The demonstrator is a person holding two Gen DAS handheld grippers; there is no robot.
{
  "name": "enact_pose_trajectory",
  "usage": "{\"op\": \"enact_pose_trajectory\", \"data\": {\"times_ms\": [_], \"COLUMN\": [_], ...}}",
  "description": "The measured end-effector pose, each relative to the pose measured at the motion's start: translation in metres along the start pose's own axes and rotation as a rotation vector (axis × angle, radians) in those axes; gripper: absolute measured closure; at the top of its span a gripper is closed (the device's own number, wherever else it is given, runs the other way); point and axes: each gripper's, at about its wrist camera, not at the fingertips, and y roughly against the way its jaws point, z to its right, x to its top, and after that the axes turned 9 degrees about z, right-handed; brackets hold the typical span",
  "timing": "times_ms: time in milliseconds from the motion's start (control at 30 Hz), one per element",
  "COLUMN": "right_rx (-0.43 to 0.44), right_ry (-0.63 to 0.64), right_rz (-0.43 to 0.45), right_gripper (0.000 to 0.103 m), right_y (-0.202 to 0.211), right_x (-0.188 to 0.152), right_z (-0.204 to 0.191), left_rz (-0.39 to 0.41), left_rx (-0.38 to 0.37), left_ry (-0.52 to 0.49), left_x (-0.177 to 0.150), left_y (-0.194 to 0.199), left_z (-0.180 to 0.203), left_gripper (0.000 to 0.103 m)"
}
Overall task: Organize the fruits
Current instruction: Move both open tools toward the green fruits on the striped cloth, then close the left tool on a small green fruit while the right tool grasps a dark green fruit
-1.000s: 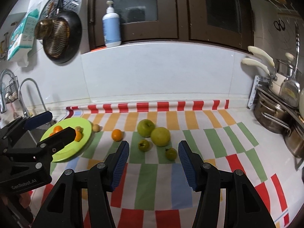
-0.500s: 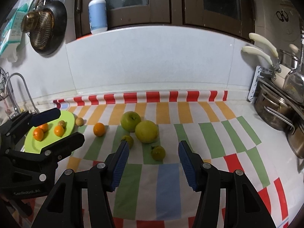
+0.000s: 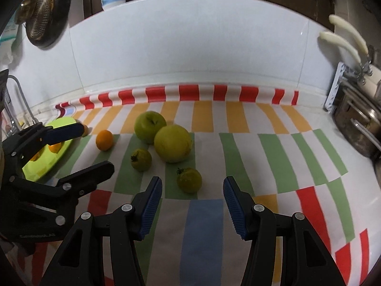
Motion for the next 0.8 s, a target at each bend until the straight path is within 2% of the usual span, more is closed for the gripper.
{"op": "enact_pose_trajectory", "data": {"times_ms": [67,200,367,533,667,733,800], "right_rx": [0.007,0.012,0.020,0.041,0.049,0.054,0.056], "right_ry": [0.000,0.021,0.026,0.025,0.021,0.020,0.018], "right_rz": [-0.018,-0.031,-0.056,-0.074,-0.080,-0.088,-0.090], "right_gripper": [0.049,0.049,0.053,0.063,0.066,0.072,0.073], "right_y": [-0.009,-0.020,-0.030,-0.038,-0.041,-0.042,-0.043], "right_x": [-0.001,-0.004,-0.007,-0.006,-0.006,-0.006,-0.006], "right_z": [0.001,-0.001,-0.001,0.000,0.001,0.002,0.002], "left_rz": [-0.016,-0.053,-0.068,-0.088,-0.102,-0.111,-0.118], "left_rx": [-0.008,-0.031,-0.065,-0.110,-0.113,-0.125,-0.138], "left_ry": [-0.005,-0.028,-0.048,-0.053,-0.057,-0.042,-0.038], "left_x": [-0.002,-0.004,-0.003,0.000,0.000,0.001,0.001], "left_y": [-0.008,-0.022,-0.031,-0.042,-0.050,-0.053,-0.056], "left_z": [0.000,0.001,0.002,0.003,0.003,0.003,0.003], "left_gripper": [0.025,0.035,0.043,0.046,0.054,0.058,0.063]}}
